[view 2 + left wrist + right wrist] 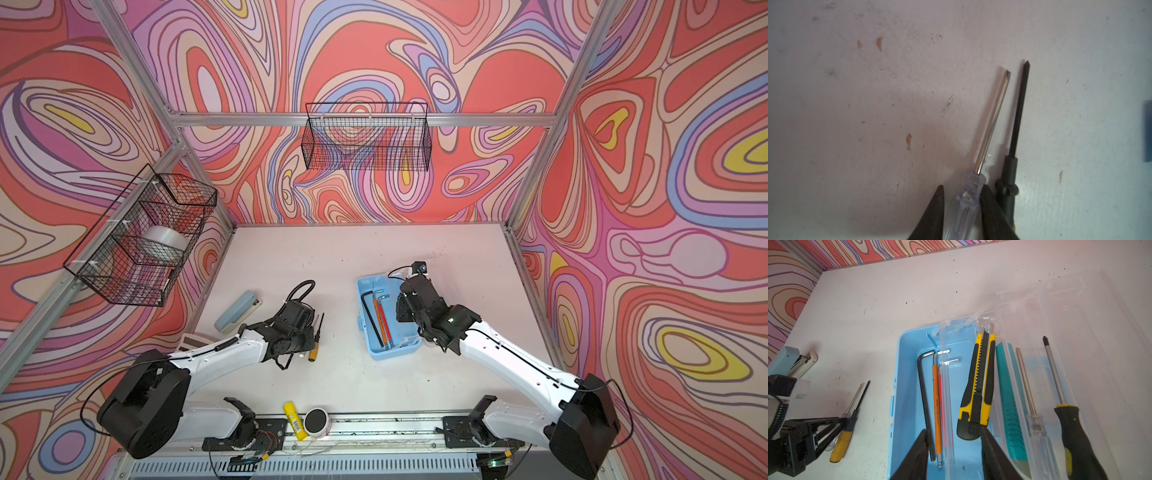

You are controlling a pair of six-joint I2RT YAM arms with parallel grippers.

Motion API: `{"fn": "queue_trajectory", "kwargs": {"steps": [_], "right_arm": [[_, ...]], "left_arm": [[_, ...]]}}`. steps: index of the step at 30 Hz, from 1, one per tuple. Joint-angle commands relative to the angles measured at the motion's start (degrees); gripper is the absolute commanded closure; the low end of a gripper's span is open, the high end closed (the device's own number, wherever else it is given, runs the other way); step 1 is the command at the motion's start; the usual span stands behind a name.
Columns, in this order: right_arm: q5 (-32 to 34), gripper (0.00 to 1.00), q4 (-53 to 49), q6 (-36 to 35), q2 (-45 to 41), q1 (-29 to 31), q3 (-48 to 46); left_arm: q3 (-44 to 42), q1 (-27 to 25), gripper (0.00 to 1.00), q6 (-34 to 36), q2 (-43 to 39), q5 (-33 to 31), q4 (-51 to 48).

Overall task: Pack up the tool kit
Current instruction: 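Lower the left gripper onto the small clear screwdriver while the right gripper hovers, then close the left gripper on the clear screwdriver handle and lift it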

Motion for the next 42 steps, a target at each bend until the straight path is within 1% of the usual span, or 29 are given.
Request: {"fn": "queue_trajectory", "kwargs": {"steps": [1,8,13,18,21,24,26,28,29,30,32,33,34,38,42], "right_arm": [[1.06,0.58,0.67,-0.34,-1.67,0.21,-1.41],[1.02,0.58,1.02,-0.6,-2.31,0.19,-2.48],[1.09,0.58,1.25,-0.49,-2.91,0.18,-3.11],[1.67,0.58,1.23,0.54,-4.09,0.2,-4.21],[1.96,0.58,2.31,0.96,-4.83,0.17,-4.68],[3.22,0.58,1.46,1.34,-5.24,0.13,-4.02],[4.64,0.58,0.47,1.81,-6.18,0.12,-3.72],[4.49,0.58,1.79,1.42,-7.35,0.14,-4.58],[4.05,0.58,2.19,1.41,-7.49,0.15,-4.73],[3.87,0.58,2.4,1.42,-7.35,0.12,-4.77],[3.41,0.58,2.38,1.42,-6.21,0.13,-4.19],[3.16,0.58,2.25,1.3,-5.64,0.2,-3.93],[2.84,0.58,2.15,1.29,-4.94,0.16,-3.49],[1.73,0.58,2.86,1.26,-3.9,0.14,-3.3],[1.68,0.58,3.47,1.06,-3.8,0.17,-3.56]], "left_arm": [[1.16,-0.65,0.73,-1.01,1.02,-2.52,-1.0],[1.06,-1.0,0.76,-2.25,3.29,-2.41,-0.71],[1.91,-1.01,0.82,-2.4,3.79,-4.16,-2.45],[2.58,-1.01,0.89,-1.43,1.04,-7.01,-4.54],[4.11,-1.0,0.9,-0.65,-0.25,-8.47,-6.36],[6.55,-1.01,0.9,-0.01,-2.59,-10.22,-10.35],[7.34,-1.01,0.9,0.21,-6.19,-10.09,-11.81],[7.59,-1.01,0.88,0.29,-9.22,-10.71,-12.74],[7.65,-1.01,0.85,0.37,-10.1,-11.5,-13.32],[7.65,-1.01,0.81,0.4,-10.49,-12.13,-13.79],[7.59,-1.01,0.62,0.35,-10.18,-12.31,-14.52],[7.57,-1.01,0.56,0.07,-9.67,-11.99,-14.9],[7.64,-1.01,0.53,-0.22,-8.83,-11.08,-15.31],[6.02,-0.98,0.51,-3.14,-6.21,-6.11,-14.29],[4.43,-1.01,0.54,-4.88,-5.17,-4.04,-12.69]]}}
